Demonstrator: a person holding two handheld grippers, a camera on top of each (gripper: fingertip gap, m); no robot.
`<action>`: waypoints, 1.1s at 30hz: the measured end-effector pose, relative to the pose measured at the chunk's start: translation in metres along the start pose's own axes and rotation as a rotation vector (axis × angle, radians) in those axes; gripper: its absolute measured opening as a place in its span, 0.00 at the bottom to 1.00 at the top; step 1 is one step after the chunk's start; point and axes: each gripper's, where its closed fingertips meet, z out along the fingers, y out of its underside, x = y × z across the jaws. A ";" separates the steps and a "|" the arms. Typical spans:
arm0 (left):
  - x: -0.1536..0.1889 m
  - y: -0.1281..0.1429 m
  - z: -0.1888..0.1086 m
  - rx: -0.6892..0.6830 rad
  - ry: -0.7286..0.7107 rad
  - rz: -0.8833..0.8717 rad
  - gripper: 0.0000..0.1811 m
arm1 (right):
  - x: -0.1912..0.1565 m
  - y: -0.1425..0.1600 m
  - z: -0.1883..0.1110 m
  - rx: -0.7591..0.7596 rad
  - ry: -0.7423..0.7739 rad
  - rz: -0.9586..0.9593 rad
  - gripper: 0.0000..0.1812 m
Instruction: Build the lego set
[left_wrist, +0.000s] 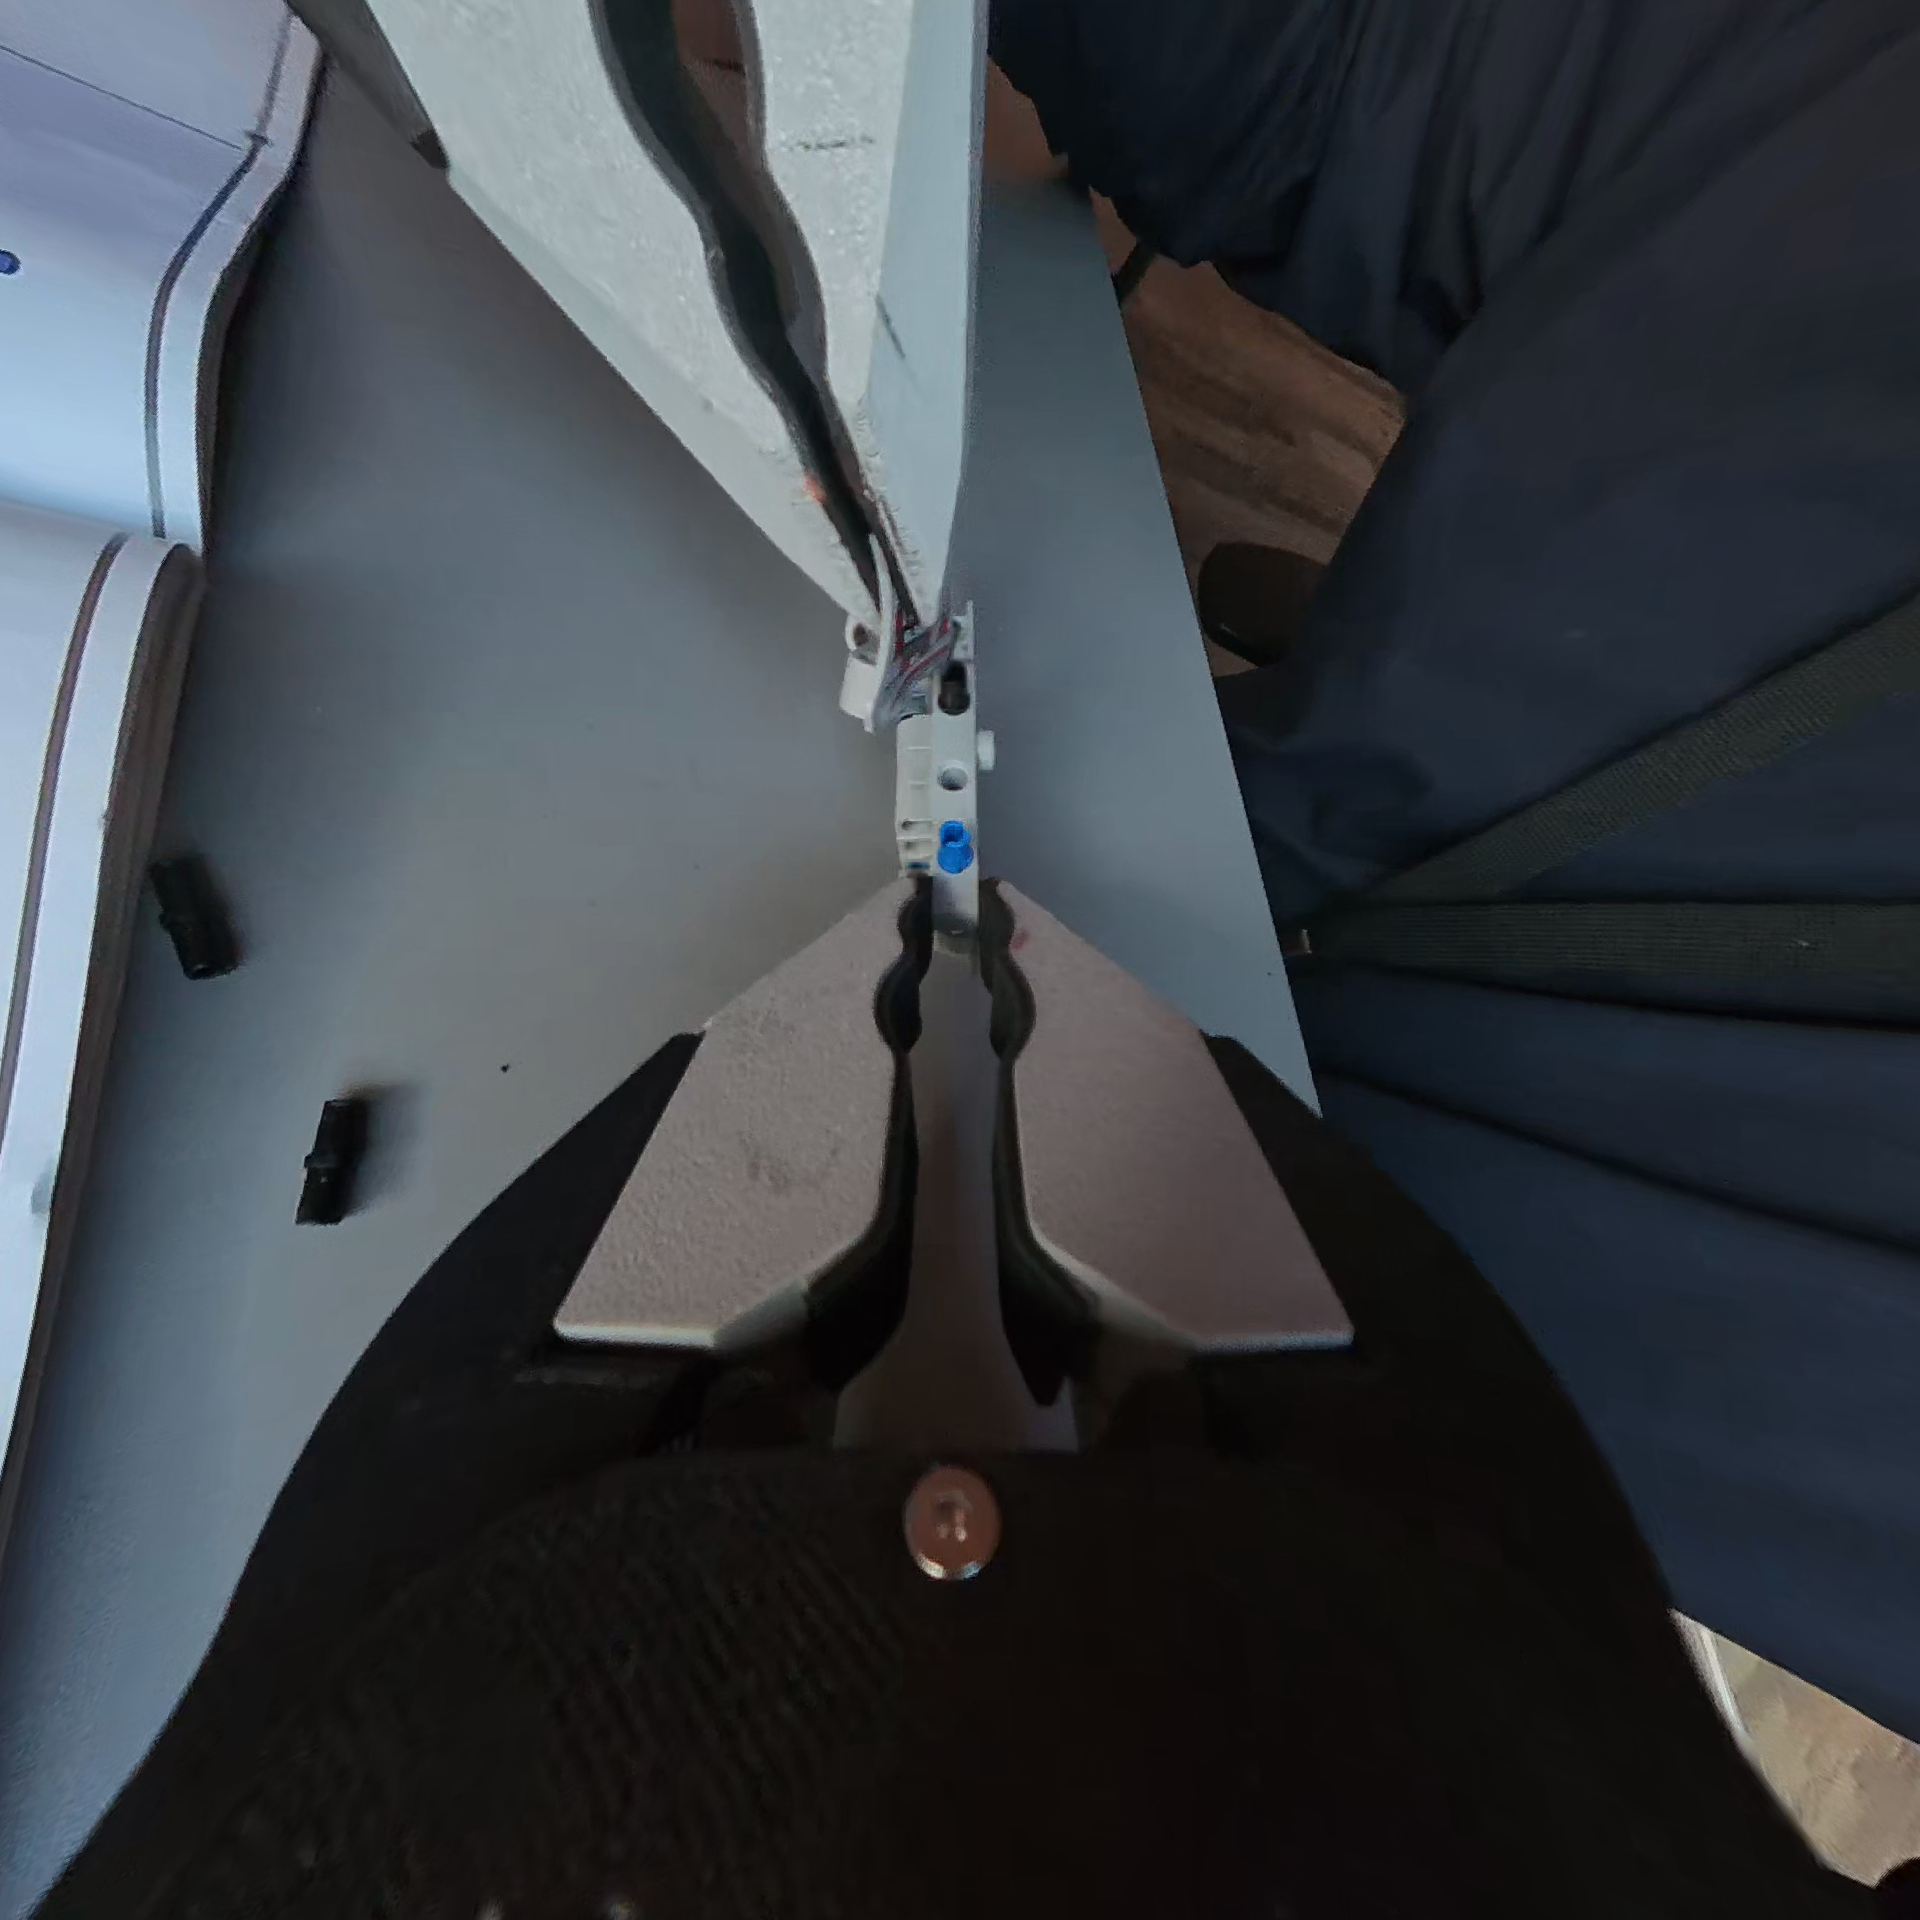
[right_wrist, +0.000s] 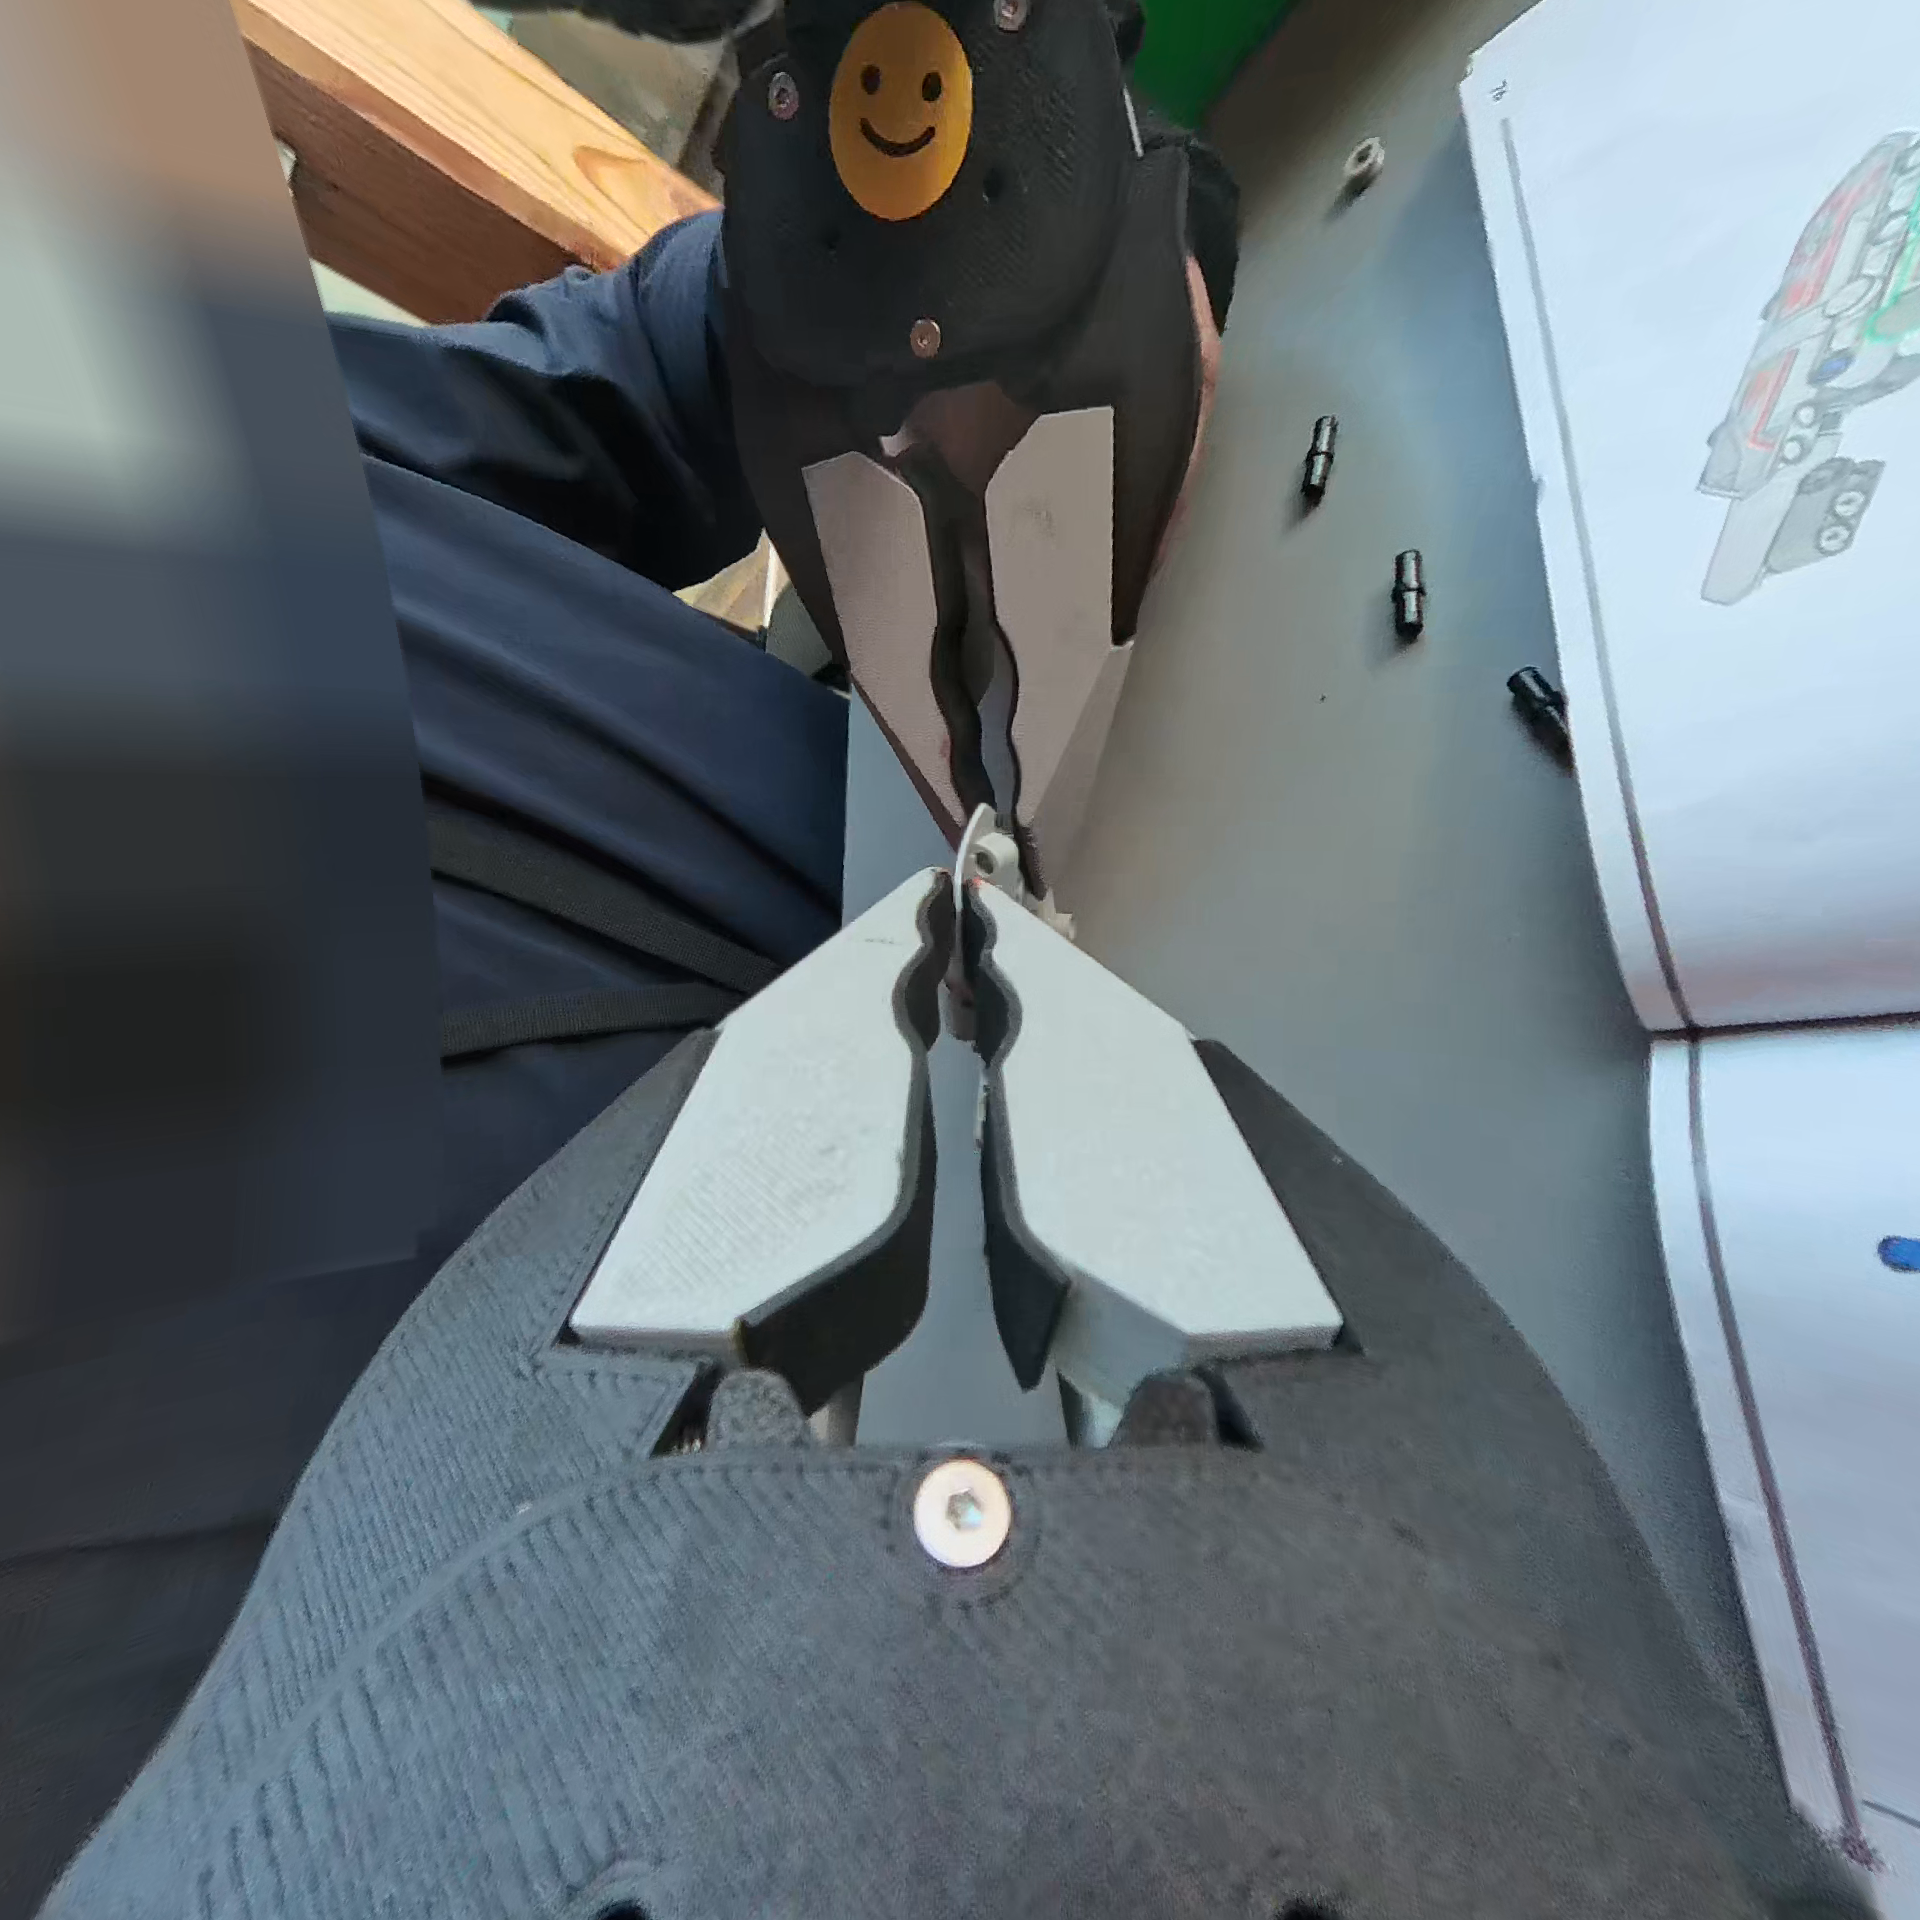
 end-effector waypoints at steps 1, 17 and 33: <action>0.001 0.000 0.001 -0.004 0.003 0.004 0.03 | -0.003 -0.001 -0.001 -0.016 -0.011 0.004 0.00; -0.001 -0.016 -0.012 0.046 -0.153 0.142 0.03 | -0.011 -0.002 -0.014 -0.084 0.279 -0.348 0.00; -0.035 -0.032 -0.013 -0.012 -0.067 -0.183 0.08 | 0.021 0.044 0.000 0.057 0.061 -0.016 0.00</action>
